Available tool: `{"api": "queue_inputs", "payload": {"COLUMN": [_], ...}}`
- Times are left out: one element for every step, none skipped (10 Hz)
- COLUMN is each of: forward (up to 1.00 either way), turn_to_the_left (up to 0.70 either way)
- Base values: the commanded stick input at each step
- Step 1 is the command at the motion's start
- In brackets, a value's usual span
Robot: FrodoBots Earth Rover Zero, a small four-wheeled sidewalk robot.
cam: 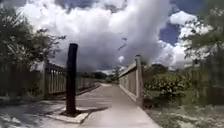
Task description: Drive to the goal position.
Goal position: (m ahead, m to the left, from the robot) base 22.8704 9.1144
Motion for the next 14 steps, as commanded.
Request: {"api": "queue_inputs", "payload": {"forward": [0.85,0.85,0.85,0.85,0.85,0.85,0.85,0.85,0.85,0.85,0.85,0.85,0.85,0.85], "turn_to_the_left": [0.0,0.16,0.33,0.28,0.12,0.0,0.0,0.0,0.0,0.0,0.0,0.0,0.0,0.0]}}
